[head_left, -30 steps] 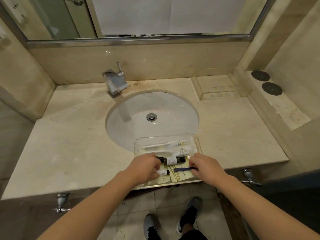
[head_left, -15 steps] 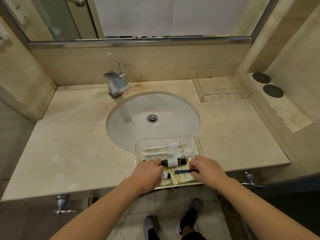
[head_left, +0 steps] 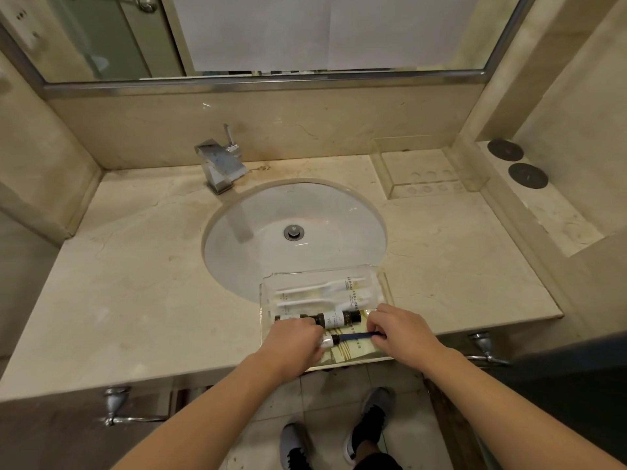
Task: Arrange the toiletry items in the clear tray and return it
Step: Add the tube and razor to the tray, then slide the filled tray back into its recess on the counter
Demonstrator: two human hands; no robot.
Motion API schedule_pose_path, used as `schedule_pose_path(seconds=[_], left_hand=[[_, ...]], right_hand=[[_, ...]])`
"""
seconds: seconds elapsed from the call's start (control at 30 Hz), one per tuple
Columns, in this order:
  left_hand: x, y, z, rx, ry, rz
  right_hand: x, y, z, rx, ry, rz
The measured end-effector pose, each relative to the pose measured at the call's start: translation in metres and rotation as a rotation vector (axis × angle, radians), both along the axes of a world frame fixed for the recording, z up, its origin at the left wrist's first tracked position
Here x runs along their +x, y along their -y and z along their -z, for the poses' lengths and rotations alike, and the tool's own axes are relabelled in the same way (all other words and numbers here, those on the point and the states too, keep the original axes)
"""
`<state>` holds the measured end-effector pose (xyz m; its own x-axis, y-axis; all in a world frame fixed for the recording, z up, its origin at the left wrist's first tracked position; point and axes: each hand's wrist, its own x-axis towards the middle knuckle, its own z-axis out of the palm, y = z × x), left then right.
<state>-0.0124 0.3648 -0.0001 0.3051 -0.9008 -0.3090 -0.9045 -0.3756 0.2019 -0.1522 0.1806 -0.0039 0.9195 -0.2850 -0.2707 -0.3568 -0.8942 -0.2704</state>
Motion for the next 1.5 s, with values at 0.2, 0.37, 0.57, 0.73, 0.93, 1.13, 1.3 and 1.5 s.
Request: schedule_pose_path(seconds=[0.2,0.37,0.57,0.73,0.93,1.13,1.3,1.5], left_hand=[[0.005,-0.007,-0.003,-0.043,-0.006,-0.004],[0.018,-0.020,-0.011,-0.329,-0.035,-0.421],[0.059,-0.028,0.001,-0.255,-0.253,-1.046],[0.065,-0.021,0.003,-0.113,-0.480,-1.066],[0.068,0.001,0.003,-0.101,-0.371,-1.012],[0.074,0.061,-0.008,-0.126,-0.425,-0.910],[0.074,0.132,-0.013,-0.167,-0.472,-0.872],[0.075,0.212,-0.012,-0.205,-0.566,-0.882]], right_hand=[[0.000,0.002,0.000,0.055,-0.009,0.037],[0.005,0.000,-0.007,0.174,0.164,0.287],[0.020,0.012,0.000,0.221,0.231,0.753],[0.022,0.020,0.010,0.182,-0.017,0.709],[0.020,0.033,0.010,0.126,-0.054,0.685],[0.007,0.079,-0.001,0.125,-0.020,0.786],[-0.003,0.132,-0.010,0.113,0.031,0.872],[-0.009,0.201,-0.007,0.199,0.063,1.003]])
